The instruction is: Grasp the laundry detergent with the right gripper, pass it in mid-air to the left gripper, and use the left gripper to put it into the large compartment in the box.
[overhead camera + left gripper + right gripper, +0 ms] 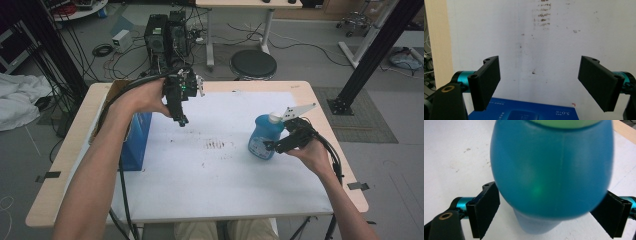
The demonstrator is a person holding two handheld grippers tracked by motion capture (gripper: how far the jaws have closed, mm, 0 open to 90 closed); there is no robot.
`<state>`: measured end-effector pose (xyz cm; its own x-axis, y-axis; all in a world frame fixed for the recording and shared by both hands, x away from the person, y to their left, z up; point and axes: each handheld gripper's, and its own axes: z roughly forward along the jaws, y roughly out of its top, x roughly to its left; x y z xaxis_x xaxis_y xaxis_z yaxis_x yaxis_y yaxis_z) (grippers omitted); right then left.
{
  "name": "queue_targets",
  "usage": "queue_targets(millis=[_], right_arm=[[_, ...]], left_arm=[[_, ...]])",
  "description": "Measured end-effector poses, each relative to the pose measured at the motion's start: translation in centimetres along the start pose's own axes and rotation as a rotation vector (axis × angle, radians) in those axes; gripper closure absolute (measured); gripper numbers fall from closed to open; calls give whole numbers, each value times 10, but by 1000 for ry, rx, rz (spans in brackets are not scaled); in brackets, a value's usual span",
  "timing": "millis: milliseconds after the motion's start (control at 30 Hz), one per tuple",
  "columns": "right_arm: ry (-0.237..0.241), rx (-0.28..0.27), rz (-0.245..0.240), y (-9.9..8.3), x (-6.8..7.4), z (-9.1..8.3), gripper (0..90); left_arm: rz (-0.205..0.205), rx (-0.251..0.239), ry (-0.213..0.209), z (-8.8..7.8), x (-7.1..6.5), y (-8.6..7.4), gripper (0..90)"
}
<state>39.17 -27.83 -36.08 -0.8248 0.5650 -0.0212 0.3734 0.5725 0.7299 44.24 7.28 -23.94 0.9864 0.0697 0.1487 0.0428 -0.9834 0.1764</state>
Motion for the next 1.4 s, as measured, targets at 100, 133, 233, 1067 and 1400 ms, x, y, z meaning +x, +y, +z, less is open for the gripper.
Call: queue_targets(millis=[100,133,233,1067,1400], right_arm=[[1,-6,-1,-1,0,2,132],[4,-6,8,-2,1,4,134],[15,-18,7,-3,2,7,198],[0,-85,50,-7,-1,11,305],[6,-85,54,-9,-1,15,357]], left_arm=[[0,0,0,0,0,0,182],[0,-1,0,0,0,0,182],[-2,-5,-1,1,0,-1,182],[-11,-14,-6,4,1,-4,182],[-9,-16,-4,5,0,-4,182]])
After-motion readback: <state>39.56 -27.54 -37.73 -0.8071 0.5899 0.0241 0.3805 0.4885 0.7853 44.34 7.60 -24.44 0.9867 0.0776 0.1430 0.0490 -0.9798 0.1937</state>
